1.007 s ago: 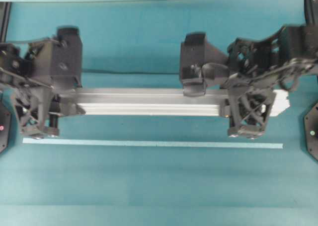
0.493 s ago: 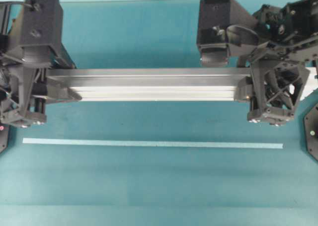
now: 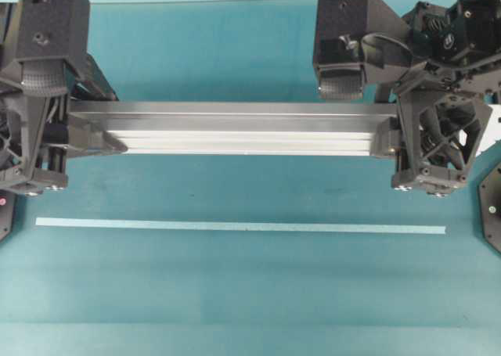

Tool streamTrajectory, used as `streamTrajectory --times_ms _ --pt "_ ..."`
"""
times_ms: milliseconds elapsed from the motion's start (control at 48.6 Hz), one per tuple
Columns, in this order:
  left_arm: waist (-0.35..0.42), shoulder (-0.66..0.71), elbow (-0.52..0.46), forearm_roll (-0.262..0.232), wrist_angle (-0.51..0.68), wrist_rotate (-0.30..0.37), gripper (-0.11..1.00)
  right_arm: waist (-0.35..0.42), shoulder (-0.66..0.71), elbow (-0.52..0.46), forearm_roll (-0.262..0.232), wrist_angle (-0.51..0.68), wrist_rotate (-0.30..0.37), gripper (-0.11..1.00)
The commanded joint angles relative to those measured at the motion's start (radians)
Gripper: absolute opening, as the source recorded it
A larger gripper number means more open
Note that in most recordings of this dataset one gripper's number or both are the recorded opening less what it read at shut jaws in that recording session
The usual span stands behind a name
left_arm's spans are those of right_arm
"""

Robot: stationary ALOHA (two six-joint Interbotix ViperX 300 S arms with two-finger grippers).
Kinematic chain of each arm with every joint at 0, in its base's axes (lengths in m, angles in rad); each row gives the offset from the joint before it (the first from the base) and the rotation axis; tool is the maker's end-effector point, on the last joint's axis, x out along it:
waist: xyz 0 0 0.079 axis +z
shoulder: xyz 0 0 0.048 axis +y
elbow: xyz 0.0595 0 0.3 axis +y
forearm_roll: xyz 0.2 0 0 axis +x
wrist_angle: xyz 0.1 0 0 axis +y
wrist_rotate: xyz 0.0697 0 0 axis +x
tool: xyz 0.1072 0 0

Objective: Lift the metal rail with both hands.
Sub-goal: 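Lift the rail upward with both grippers together, then lower the held rail back onto the table with both grippers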

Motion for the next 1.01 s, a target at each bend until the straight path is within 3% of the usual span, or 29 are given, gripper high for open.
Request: streamTrajectory --times_ms 0,329,493,740,987 --pt "-0.003 -0.002 -0.043 0.003 -0.012 0.005 0.36 -0.002 -0.002 -0.005 -0.002 -0.014 0.015 0.38" --pt "-0.002 0.005 0.014 0.002 -0.02 -0.012 0.36 -0.002 -0.002 0.08 -0.002 -0.04 0.005 0.38" --pt "0.0 0.006 0.14 0.003 -0.072 -0.017 0.36 0.0 -0.003 0.202 -0.002 -0.132 0.002 0.38" --pt "0.005 0.008 0.339 0.002 -0.242 -0.018 0.36 -0.008 -0.006 0.368 -0.002 -0.305 -0.018 0.38" --pt "0.008 0.054 0.39 0.003 -0.316 -0.017 0.36 -0.011 0.011 0.497 -0.002 -0.465 -0.021 0.38"
